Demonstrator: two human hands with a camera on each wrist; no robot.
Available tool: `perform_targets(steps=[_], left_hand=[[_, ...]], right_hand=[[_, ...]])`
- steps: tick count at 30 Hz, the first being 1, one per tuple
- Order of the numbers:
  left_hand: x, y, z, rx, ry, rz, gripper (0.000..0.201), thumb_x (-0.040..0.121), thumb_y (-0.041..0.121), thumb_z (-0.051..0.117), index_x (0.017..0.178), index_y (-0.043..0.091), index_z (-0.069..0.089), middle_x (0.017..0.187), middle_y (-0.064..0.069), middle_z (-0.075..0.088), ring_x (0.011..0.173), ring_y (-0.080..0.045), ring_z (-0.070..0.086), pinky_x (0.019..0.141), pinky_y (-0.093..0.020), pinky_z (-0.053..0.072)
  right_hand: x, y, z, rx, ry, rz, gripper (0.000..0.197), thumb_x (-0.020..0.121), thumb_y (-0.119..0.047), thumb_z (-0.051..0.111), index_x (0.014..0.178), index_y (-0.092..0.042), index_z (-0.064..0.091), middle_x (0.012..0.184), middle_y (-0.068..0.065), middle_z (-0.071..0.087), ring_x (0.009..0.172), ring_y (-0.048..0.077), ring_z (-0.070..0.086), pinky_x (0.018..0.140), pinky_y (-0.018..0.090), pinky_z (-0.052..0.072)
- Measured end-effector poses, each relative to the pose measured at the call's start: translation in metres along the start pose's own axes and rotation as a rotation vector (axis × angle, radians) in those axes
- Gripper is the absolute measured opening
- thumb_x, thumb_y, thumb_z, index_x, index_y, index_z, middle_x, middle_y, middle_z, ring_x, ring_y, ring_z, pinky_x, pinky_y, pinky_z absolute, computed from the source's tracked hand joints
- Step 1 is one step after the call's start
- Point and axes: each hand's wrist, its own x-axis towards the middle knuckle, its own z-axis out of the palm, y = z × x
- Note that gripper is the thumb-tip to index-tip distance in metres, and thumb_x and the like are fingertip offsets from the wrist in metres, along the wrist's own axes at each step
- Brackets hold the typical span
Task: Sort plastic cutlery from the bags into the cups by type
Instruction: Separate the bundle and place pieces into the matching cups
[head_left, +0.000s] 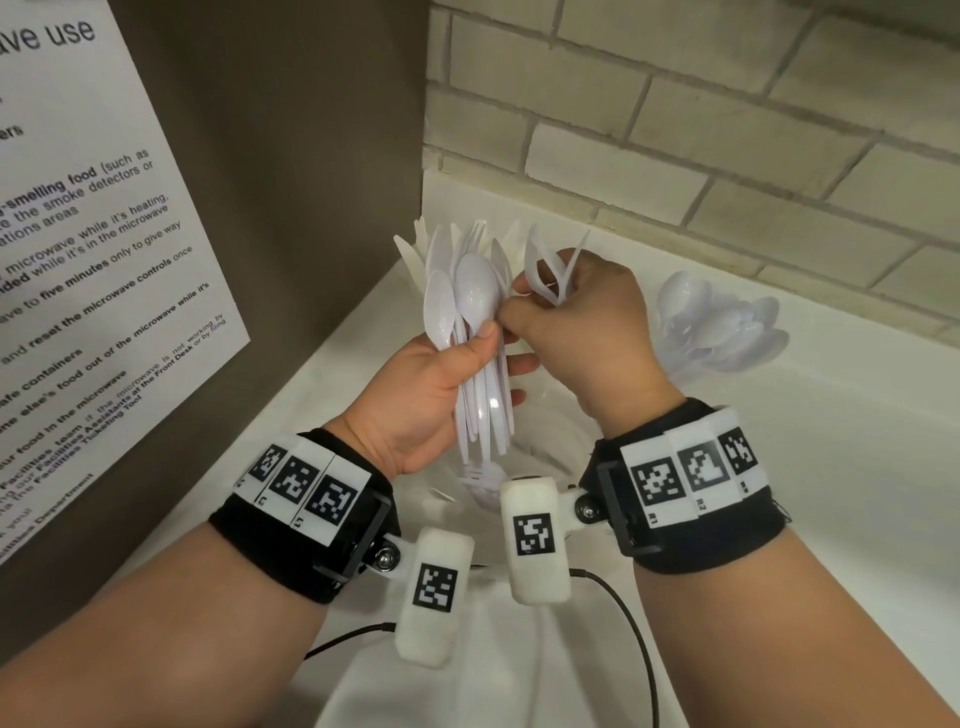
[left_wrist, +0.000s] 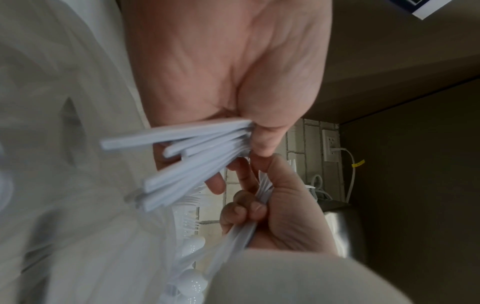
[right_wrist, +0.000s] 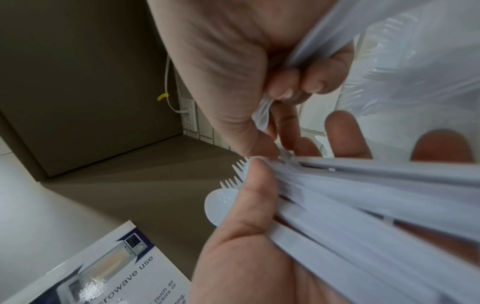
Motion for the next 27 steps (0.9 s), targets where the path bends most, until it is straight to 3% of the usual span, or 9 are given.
perform_targets(steps=[6, 8, 12, 15, 17, 20, 23, 25, 27], left_hand=[[0.000, -0.001, 0.002, 0.036, 0.010, 0.047, 0.026, 0.094, 0.021, 0.049, 0.114, 0.010, 0.060, 0.090, -0.001, 0.074, 0.084, -0.018, 0.072, 0.081, -0.038, 0.058], [0.001, -0.002, 0.003, 0.060, 0.044, 0.066, 0.025, 0.099, 0.019, 0.044, 0.116, 0.011, 0.060, 0.095, -0.003, 0.074, 0.084, -0.019, 0.072, 0.084, -0.042, 0.057], [0.002, -0.003, 0.003, 0.070, 0.083, 0.062, 0.027, 0.100, 0.022, 0.044, 0.119, 0.012, 0.061, 0.112, -0.011, 0.069, 0.097, -0.028, 0.070, 0.092, -0.046, 0.052], [0.003, -0.003, 0.001, 0.050, 0.108, 0.065, 0.025, 0.100, 0.021, 0.045, 0.111, 0.012, 0.065, 0.108, -0.010, 0.072, 0.103, -0.027, 0.067, 0.097, -0.043, 0.050], [0.005, -0.003, -0.001, 0.041, 0.116, 0.064, 0.026, 0.099, 0.022, 0.046, 0.111, 0.008, 0.064, 0.103, -0.011, 0.071, 0.096, -0.025, 0.069, 0.090, -0.041, 0.054], [0.006, -0.001, -0.005, 0.061, 0.140, 0.050, 0.023, 0.097, 0.026, 0.050, 0.102, 0.006, 0.061, 0.092, -0.008, 0.063, 0.072, -0.018, 0.063, 0.066, -0.033, 0.054], [0.005, 0.000, -0.010, 0.012, 0.070, 0.039, 0.021, 0.095, 0.027, 0.054, 0.103, 0.010, 0.061, 0.091, -0.007, 0.061, 0.063, -0.013, 0.054, 0.059, -0.028, 0.048], [0.004, 0.001, -0.015, -0.056, -0.025, 0.026, 0.025, 0.093, 0.026, 0.057, 0.113, 0.012, 0.062, 0.087, -0.003, 0.060, 0.062, -0.013, 0.052, 0.060, -0.028, 0.047], [0.002, 0.002, -0.019, -0.110, -0.161, -0.020, 0.032, 0.091, 0.023, 0.054, 0.121, 0.013, 0.060, 0.080, 0.000, 0.055, 0.062, -0.013, 0.050, 0.061, -0.029, 0.045]], right_hand=[[0.002, 0.002, 0.006, -0.069, 0.050, -0.005, 0.013, 0.072, -0.010, 0.064, 0.082, -0.002, 0.067, 0.077, 0.006, 0.070, 0.073, 0.021, 0.067, 0.069, 0.037, 0.057], [0.000, 0.001, 0.007, -0.059, 0.032, 0.019, 0.011, 0.072, -0.009, 0.065, 0.082, -0.003, 0.067, 0.077, 0.005, 0.070, 0.072, 0.018, 0.066, 0.067, 0.033, 0.057], [-0.006, -0.004, 0.005, 0.149, -0.025, 0.152, 0.007, 0.078, 0.000, 0.060, 0.073, -0.006, 0.063, 0.066, 0.003, 0.064, 0.045, 0.001, 0.057, 0.037, 0.017, 0.041], [-0.007, -0.004, 0.004, 0.235, -0.036, 0.254, 0.018, 0.084, 0.000, 0.054, 0.068, -0.009, 0.054, 0.058, 0.002, 0.054, 0.031, 0.001, 0.046, 0.033, 0.011, 0.033], [-0.006, -0.003, 0.006, 0.237, -0.029, 0.273, 0.018, 0.085, -0.003, 0.052, 0.067, -0.008, 0.050, 0.057, 0.003, 0.050, 0.036, 0.008, 0.045, 0.038, 0.016, 0.034], [-0.007, -0.003, 0.006, 0.310, -0.049, 0.296, 0.012, 0.089, -0.008, 0.049, 0.081, -0.004, 0.057, 0.064, 0.007, 0.058, 0.051, 0.019, 0.055, 0.048, 0.025, 0.043], [-0.007, -0.005, 0.000, 0.449, -0.050, 0.309, 0.017, 0.098, -0.015, 0.045, 0.099, -0.006, 0.059, 0.077, 0.011, 0.069, 0.052, 0.021, 0.066, 0.056, 0.034, 0.059], [-0.003, -0.005, -0.007, 0.468, 0.005, 0.256, 0.018, 0.100, -0.016, 0.043, 0.106, -0.004, 0.056, 0.079, 0.012, 0.067, 0.044, 0.021, 0.060, 0.051, 0.036, 0.057], [0.004, -0.005, -0.016, 0.431, 0.061, 0.172, 0.019, 0.099, -0.018, 0.049, 0.111, -0.004, 0.054, 0.073, 0.010, 0.064, 0.041, 0.017, 0.049, 0.043, 0.029, 0.046]])
